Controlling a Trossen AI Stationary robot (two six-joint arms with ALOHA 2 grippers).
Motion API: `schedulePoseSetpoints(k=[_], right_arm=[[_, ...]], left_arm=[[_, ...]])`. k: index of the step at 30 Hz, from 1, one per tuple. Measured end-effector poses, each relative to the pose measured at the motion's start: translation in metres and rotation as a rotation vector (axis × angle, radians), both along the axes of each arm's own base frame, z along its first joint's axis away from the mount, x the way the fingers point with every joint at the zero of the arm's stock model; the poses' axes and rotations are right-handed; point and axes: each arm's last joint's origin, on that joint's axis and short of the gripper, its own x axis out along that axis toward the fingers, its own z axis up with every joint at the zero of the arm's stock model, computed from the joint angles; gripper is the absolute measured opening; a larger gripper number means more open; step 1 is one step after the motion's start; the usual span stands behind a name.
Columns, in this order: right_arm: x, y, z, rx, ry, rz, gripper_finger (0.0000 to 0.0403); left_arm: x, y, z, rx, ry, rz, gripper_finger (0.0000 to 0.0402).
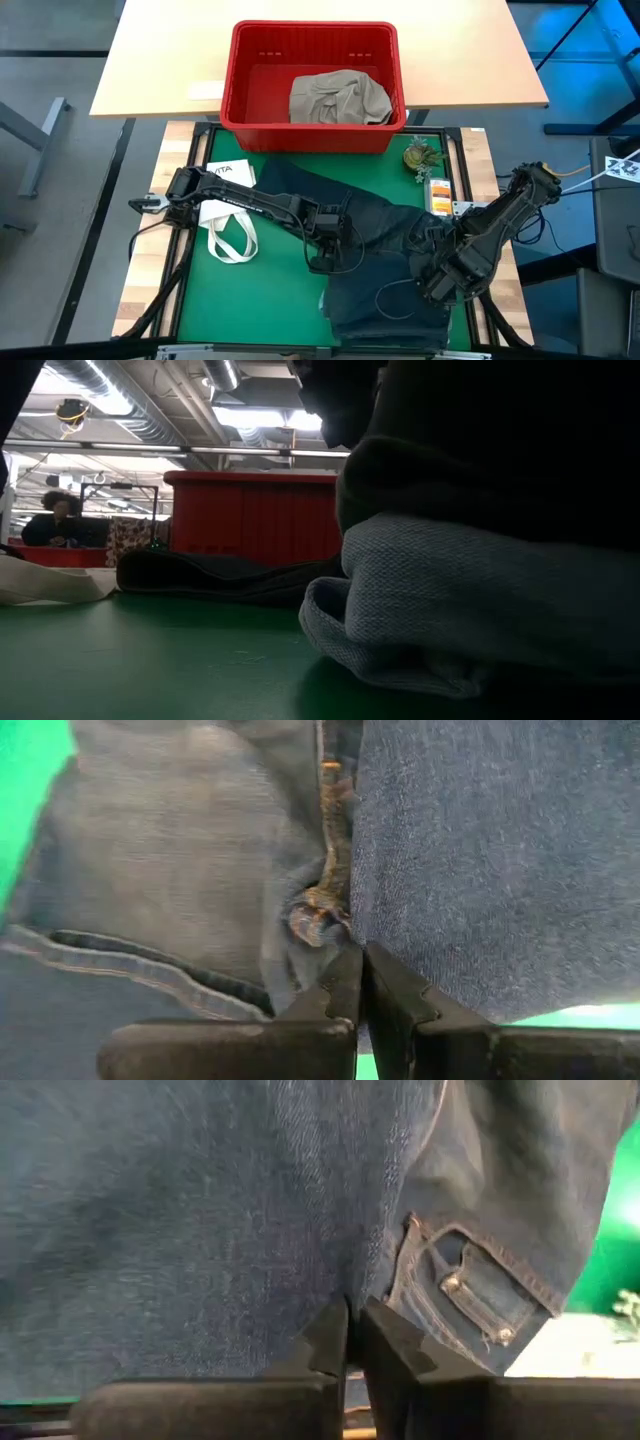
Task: Fold Laundry from Bin
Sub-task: Fold the dark blue jeans
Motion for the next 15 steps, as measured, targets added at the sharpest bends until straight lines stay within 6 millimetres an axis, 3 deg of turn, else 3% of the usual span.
schedulePoseSetpoints(k=[8, 15], right_arm=[[0.0012, -0.0071, -0.0087, 0.012, 0.038, -0.002, 0.0059], [0.0042, -0.006, -0.0087, 0.012, 0.005, 0.02, 0.0146]], left_arm=[[0.0022, 0.0016, -0.0022, 0.06, -0.014, 0.037, 0.0037], [0.0029, 0.0015, -0.0017, 0.063, -0.024, 0.031, 0.0073]])
